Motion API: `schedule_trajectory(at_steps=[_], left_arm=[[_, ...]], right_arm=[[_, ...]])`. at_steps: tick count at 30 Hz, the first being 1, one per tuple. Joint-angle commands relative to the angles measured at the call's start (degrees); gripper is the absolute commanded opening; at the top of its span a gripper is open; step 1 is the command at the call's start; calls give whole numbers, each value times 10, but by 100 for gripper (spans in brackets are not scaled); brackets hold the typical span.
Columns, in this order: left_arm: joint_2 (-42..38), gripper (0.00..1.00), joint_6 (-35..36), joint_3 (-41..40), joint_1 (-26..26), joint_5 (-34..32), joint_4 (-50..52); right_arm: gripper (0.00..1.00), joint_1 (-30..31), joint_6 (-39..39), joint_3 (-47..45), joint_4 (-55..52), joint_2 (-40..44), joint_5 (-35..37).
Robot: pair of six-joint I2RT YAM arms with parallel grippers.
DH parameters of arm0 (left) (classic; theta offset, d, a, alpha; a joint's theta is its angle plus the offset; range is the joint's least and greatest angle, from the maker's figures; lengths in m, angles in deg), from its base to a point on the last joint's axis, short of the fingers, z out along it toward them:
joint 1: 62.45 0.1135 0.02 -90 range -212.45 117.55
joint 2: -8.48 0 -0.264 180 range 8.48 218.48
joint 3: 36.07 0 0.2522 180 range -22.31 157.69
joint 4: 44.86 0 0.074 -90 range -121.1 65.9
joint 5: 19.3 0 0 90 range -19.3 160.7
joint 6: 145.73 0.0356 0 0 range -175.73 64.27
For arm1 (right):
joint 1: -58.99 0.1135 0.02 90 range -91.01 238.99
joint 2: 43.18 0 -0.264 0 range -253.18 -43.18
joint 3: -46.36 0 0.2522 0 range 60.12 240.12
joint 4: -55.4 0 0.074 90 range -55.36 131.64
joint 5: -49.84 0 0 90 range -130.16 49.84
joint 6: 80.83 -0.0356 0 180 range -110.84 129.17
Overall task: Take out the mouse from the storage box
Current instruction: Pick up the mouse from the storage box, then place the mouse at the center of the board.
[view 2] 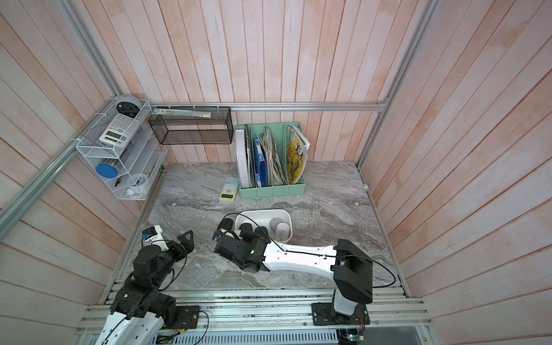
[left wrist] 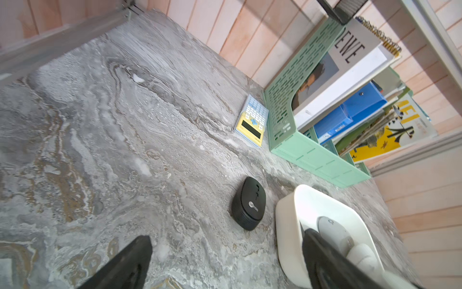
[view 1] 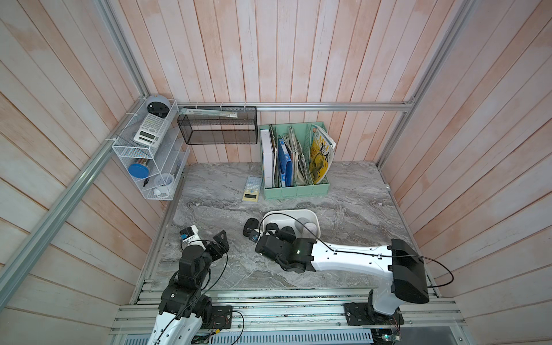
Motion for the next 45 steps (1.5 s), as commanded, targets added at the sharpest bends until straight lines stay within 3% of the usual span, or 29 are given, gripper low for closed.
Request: schedule_trajectory(at_steps=[1,6,11,34,45], left_arm=[[-26,100,-19,-5,-2,-67,36],[-47,100,-42,-2,-2,-123,68],[-59,100,-48,-2,-1,-134,79],[-66,100,-45,-1,-2,-131,79],[-66,100,-44,-1,-2,-129,78]], right_arm=[[21,35,-33,-11,5,-9,36],[21,78,-58,-4,9,-40,36],[21,97,-68,11,20,-84,35],[24,81,-47,44,65,-222,82],[59,87,-52,30,67,-208,51]])
